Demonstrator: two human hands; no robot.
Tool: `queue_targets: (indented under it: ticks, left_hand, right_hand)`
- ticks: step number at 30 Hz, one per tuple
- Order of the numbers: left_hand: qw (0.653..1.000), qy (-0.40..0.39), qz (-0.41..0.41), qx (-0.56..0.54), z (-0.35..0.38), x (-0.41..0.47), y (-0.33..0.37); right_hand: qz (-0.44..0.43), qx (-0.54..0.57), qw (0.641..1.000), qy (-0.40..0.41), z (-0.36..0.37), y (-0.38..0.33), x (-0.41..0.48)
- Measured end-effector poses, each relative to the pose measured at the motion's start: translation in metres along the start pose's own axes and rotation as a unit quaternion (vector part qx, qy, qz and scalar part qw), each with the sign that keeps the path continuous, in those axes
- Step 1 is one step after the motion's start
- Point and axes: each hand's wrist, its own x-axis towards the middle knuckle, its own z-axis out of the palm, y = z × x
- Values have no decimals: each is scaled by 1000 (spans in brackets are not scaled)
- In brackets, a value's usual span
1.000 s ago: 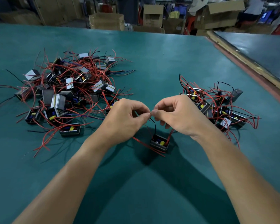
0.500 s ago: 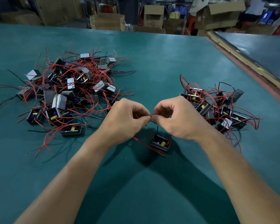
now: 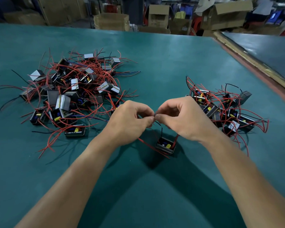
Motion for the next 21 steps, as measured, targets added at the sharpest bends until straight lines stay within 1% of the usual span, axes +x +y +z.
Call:
queue_targets:
  ticks: [2,6,12,16,21]
  left_hand:
    - [998,-39,-23,-52,-2,0,3]
    - [990,-85,-41,-101,-4,-3,5]
    - [987,-106,-42,-114,-7,-3,5]
    - [987,-115,-45,-103,-8,-4,4]
    - [989,-85,-50,-114,-7,-3,6]
  right_hand:
    - [-21,-13,1000,6,-1,1,1]
    - [-48,-22,999,-12,-5,1,-1]
    - [-68,-1,997,-30,-8,-3,-2]
    - [-69,-14,996,-47,-8,-5,-3]
    - [-69,-49,995,-51,-8,-6,-4]
